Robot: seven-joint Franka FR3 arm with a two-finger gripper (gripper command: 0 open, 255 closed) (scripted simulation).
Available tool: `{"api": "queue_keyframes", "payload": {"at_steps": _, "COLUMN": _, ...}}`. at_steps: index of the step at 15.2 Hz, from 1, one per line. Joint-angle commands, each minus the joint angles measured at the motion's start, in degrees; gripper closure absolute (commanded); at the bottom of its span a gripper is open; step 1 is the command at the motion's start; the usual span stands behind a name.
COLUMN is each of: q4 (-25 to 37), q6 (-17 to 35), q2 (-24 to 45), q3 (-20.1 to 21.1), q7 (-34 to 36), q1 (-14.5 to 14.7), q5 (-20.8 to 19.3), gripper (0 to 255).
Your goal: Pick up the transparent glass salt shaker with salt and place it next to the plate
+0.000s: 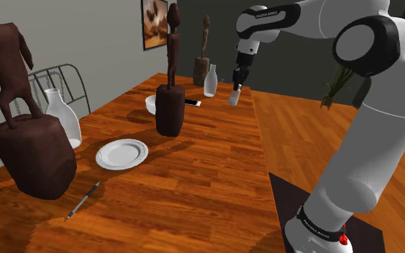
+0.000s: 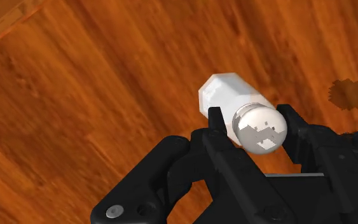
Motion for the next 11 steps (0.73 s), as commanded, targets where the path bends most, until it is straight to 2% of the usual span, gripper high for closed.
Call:
{"api": "queue_keyframes", "payload": {"at_steps": 1, "q4": -2.2, "q6": 0.7, "q2": -1.9, "q3": 1.2, "q7": 2.9, "q1": 1.5, "q5": -0.8, "gripper": 255}}
{"api": "queue_keyframes", "payload": {"at_steps": 11, "q4": -8.8, "q6": 2.9, "q2": -7.7, "q3": 8.7, "q7": 17.5, "q1": 8.3, "q5": -2.4, "gripper": 255}}
